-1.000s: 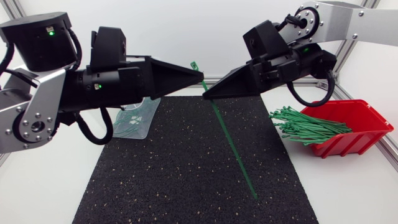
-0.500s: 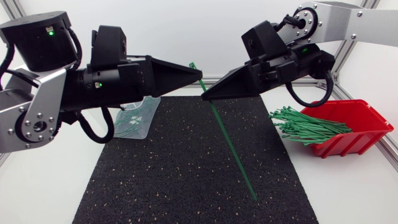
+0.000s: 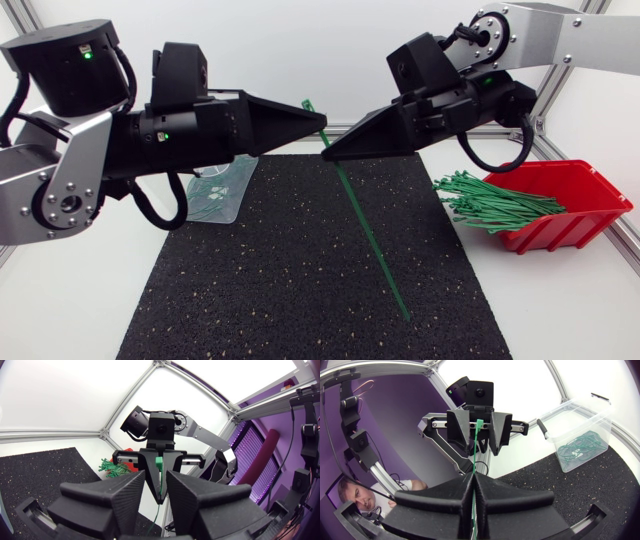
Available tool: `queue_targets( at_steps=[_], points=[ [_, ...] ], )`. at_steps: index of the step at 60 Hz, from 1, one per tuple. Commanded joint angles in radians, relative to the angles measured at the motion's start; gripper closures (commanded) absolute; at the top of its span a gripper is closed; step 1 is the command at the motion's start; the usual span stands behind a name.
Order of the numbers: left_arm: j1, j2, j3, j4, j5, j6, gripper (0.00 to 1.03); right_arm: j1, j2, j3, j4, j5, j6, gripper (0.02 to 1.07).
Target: Take a green cable tie from the red box, thread the tail through the head to close it, then place it in the transparent bin on the left.
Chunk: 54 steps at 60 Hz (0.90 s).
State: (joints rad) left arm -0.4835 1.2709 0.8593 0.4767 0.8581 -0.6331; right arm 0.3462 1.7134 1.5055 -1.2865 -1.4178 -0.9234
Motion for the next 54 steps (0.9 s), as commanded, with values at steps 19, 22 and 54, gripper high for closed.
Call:
queue_targets(
  at_steps=[19,22,54],
  points=[
    [-0.015,0.019,0.038,0.023,-0.041,-0.031,0.79,-0.006,0.028,-0.008,0.004,-0.046,0.008,1.01],
    [-0.015,0.021,0.041,0.023,-0.045,-0.031,0.79,-0.01,0.031,-0.008,0.006,-0.049,0.008,1.01],
    [0.008,0.001,0.03,0.033,-0.048,-0.022,0.79,-0.044,0.038,-0.03,0.135,-0.041,0.005,1.01]
  ],
)
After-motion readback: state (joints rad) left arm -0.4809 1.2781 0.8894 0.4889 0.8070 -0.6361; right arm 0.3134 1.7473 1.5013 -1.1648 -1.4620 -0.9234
